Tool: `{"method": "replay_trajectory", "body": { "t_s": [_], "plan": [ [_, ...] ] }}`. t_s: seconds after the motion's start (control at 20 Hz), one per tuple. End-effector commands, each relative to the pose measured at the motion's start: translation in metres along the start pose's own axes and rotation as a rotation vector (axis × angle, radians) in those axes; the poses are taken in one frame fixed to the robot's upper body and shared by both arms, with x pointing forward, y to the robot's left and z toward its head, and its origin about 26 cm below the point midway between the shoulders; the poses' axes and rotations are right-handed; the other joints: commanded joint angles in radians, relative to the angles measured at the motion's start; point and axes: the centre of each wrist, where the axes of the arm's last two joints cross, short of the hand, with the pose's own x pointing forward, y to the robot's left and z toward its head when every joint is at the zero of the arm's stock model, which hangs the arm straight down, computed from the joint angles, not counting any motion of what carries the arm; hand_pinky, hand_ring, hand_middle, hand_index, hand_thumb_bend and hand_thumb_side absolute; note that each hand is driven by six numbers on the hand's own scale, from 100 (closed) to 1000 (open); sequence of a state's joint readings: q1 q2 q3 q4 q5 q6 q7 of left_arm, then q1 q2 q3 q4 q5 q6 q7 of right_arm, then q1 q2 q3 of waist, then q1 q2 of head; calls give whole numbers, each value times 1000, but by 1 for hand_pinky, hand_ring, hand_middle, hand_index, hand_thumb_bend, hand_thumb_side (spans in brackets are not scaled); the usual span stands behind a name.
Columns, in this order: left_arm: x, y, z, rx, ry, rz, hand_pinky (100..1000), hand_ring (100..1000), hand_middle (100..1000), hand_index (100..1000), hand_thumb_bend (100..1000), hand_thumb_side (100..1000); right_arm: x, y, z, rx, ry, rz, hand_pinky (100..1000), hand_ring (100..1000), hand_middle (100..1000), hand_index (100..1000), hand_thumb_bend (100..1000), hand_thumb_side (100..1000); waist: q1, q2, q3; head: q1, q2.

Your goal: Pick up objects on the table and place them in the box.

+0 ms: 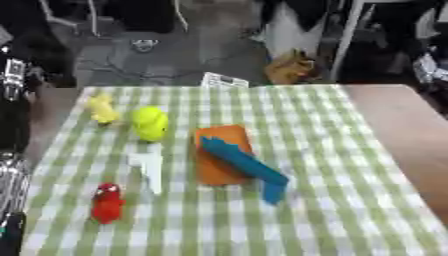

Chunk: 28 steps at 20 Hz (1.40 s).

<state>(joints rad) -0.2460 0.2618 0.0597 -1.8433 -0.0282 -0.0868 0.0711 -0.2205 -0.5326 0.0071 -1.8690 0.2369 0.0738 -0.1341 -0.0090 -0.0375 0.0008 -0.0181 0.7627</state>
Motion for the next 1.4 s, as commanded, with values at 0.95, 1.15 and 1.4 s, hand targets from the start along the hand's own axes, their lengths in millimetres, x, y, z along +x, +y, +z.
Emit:
{"method": "replay_trajectory", "body": {
  "t_s": [0.95, 1.15, 1.4],
  "plan": [
    [4, 5, -4, -3, -17, -31, 548, 710, 747, 854, 147, 862, 3, -4, -6, -10, -20, 21, 357, 560, 631, 876, 344, 629, -8, 4, 2, -2, -12],
    [3, 13, -4, -17, 4, -112, 545, 710, 748, 853, 158, 831, 3, -4, -7, -9, -19, 23, 357, 560, 631, 876, 344, 629, -7, 4, 3, -3, -12],
    [-5, 37, 3, -59, 88, -344, 541, 711, 753, 849, 154, 804, 2, -5, -7, -8, -17, 26, 357, 560, 631, 876, 345, 629, -3, 4, 2, -5, -14]
  ]
}}
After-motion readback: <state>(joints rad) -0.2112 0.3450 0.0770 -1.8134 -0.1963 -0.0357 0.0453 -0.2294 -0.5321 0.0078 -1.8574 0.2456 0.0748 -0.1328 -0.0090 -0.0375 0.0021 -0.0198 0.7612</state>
